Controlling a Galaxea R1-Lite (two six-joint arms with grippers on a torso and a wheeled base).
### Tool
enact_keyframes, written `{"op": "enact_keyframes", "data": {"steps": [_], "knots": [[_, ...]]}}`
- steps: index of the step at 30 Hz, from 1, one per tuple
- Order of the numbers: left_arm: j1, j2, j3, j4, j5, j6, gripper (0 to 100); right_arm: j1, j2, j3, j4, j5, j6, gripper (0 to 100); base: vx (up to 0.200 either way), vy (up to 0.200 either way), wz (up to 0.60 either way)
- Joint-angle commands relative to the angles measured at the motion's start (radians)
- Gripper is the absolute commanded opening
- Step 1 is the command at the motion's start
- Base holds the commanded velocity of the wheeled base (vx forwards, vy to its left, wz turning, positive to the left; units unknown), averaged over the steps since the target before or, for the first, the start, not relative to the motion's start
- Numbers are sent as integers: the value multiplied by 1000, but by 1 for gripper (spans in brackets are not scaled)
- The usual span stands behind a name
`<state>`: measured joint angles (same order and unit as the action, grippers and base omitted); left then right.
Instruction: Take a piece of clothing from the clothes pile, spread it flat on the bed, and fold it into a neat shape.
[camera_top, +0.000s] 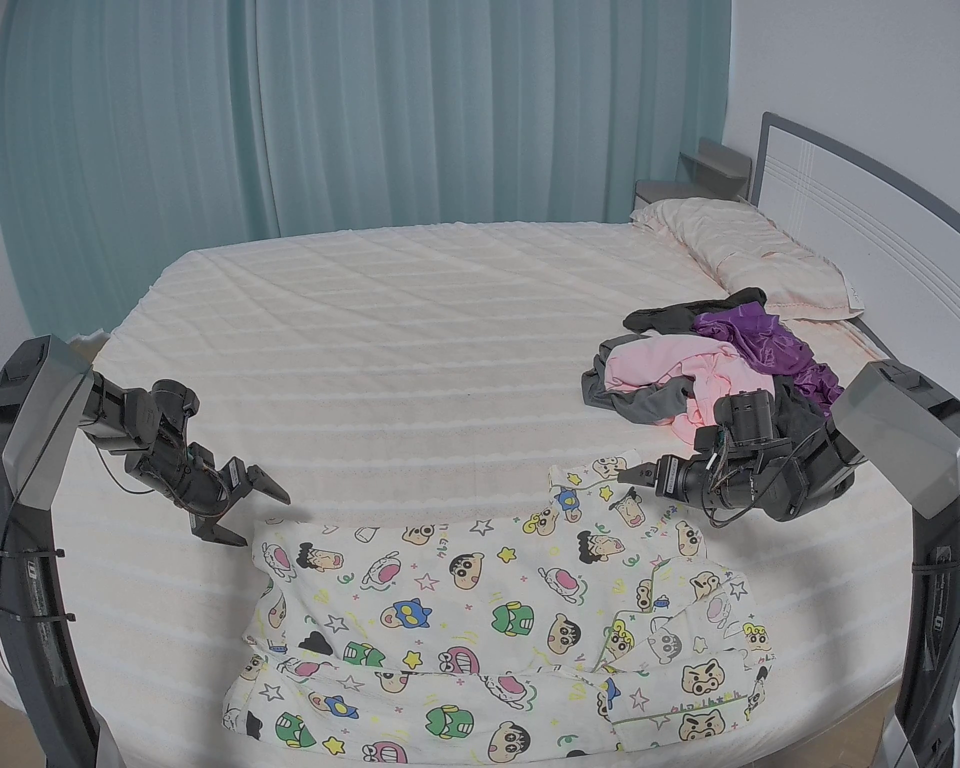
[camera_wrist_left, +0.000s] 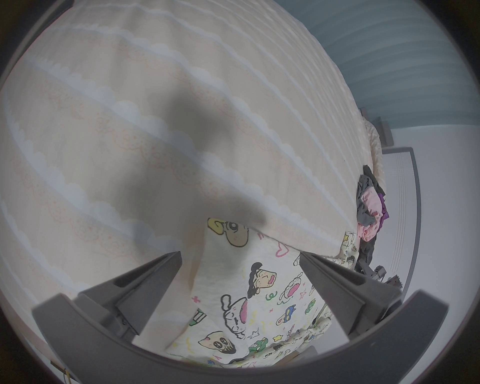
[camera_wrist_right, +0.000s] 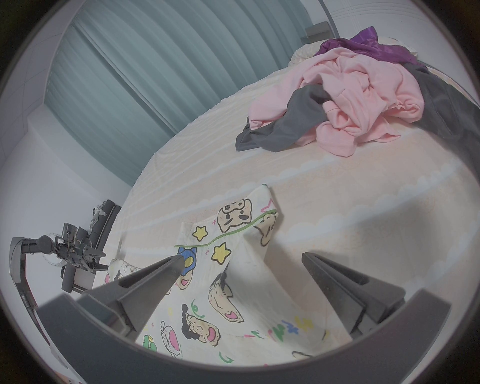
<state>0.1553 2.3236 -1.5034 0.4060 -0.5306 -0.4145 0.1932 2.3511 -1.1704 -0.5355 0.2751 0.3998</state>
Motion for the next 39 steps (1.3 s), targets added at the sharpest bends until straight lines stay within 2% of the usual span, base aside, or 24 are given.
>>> {"op": "enact_keyframes", "data": {"steps": [1, 3, 4, 24, 25, 33, 39], "knots": [[-2, 11, 2, -3, -2, 9, 100, 2, 13, -8, 0, 3, 1, 100, 0, 0, 0], [-3, 25, 2, -7, -2, 40, 100, 2, 16, -8, 0, 6, 2, 100, 0, 0, 0], [-8, 25, 3, -12, 0, 42, 0, 2, 16, -9, -1, 6, 1, 100, 0, 0, 0], [-20, 8, 8, -36, 8, 31, 0, 9, 77, -97, 20, 22, 2, 100, 0, 0, 0], [-20, 8, 8, -36, 8, 31, 0, 9, 76, -92, 20, 29, 2, 0, 0, 0, 0], [-20, -6, 8, -30, 11, 29, 0, -8, 60, -77, 8, 50, 4, 0, 0, 0, 0], [-22, -43, 0, -38, 12, -15, 0, -54, -1, -18, -24, 119, 45, 0, 0, 0, 0]]}}
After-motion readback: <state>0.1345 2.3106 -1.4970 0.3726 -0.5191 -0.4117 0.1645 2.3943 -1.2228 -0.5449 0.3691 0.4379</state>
